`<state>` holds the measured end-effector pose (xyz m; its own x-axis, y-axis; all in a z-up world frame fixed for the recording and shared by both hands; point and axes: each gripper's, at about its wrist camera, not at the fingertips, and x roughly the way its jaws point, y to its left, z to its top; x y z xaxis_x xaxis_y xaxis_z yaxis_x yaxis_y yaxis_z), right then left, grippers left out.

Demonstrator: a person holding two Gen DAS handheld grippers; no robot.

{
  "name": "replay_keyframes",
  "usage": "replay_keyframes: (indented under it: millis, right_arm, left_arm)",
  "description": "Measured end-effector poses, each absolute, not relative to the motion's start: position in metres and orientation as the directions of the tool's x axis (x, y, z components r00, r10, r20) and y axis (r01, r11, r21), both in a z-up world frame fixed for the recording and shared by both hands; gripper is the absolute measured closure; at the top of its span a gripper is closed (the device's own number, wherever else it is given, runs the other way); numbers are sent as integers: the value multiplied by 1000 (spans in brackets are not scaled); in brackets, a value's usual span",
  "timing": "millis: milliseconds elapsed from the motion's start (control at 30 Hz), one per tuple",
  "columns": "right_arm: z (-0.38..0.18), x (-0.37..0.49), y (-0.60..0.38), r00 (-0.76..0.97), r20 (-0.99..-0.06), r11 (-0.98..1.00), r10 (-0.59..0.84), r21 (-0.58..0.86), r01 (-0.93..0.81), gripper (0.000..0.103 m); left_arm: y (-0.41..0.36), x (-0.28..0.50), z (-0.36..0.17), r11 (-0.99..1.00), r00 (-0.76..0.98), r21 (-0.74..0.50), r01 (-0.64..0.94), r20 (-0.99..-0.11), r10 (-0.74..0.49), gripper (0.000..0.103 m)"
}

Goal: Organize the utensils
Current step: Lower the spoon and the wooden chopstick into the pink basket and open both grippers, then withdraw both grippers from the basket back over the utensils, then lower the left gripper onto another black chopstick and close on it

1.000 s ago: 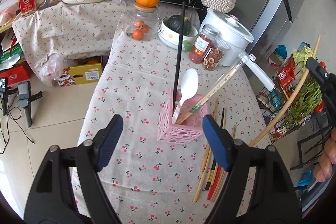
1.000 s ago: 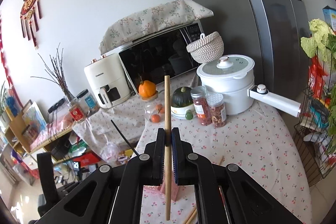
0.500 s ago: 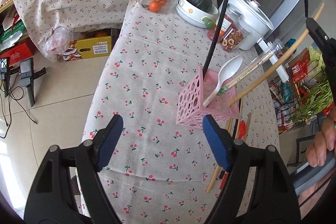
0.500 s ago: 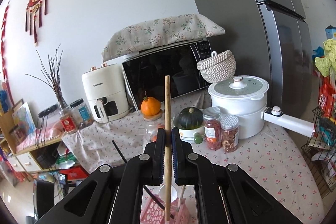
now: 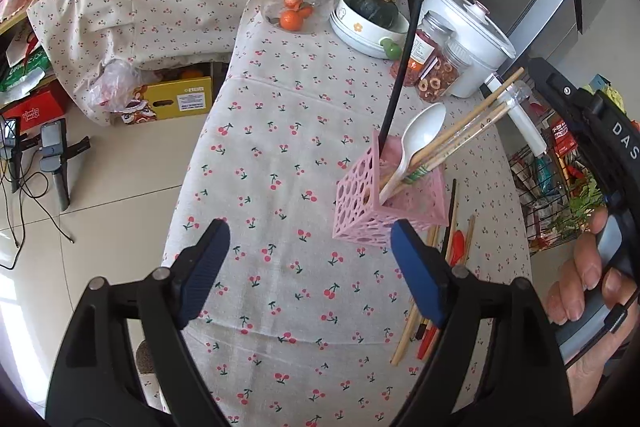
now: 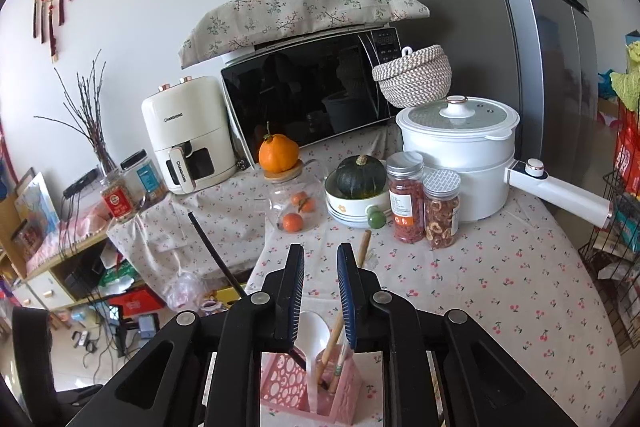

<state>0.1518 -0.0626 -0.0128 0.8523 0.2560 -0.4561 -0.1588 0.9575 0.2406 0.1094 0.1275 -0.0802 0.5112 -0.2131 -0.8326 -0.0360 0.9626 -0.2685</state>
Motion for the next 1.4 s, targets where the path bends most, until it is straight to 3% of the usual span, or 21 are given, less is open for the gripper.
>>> replay_keyframes:
  millis: [67,133,200,433,767,1067,1133,1200,1267,1367,1400]
  right_arm:
    - [-5,146,-71,858,-449,959,249,236,-155,78]
    - [3,138,-82,862,-444,960,243,235,-150,64]
    - [7,132,-95,859,-456,964,231,227,-139,57]
    - [-21,124,-146,784,-600,980,157,194,-48,36]
    - [-85,128,-214,569,-816,978,105,187,88,33]
    - [-107,120,-271,476,-873,961,111,217,174,31]
    - [-108,120,-277,471,-876,963,106,209,171,31]
    - [-108,120,-282,468,-878,965,101,202,169,31]
    - [-108,120,-287,469,-877,964,102,203,170,30]
    - [-109,120,-294,468,-877,962,105,209,176,30]
    - [-109,120,-295,467,-878,961,106,211,178,30]
  left_arm:
    - [125,107,-79,968,518,-249,-31,-832,-198,17]
    - [121,105,-78,974,521,-226,-31,-835,-177,16]
    - [117,103,-78,979,525,-204,-27,-836,-160,15]
    - [87,99,-85,989,500,-144,24,-855,-136,12]
    - [4,93,-105,981,434,-58,183,-891,-134,11]
    - [-59,97,-126,946,389,-8,325,-910,-141,13]
    - [-71,103,-131,944,399,14,330,-908,-126,22]
    - [-80,111,-137,940,386,24,341,-915,-117,41]
    - [-87,122,-145,940,358,5,340,-925,-125,67]
    - [-100,141,-155,945,339,-2,326,-933,-118,87]
    - [-106,146,-158,946,347,12,325,-932,-107,89]
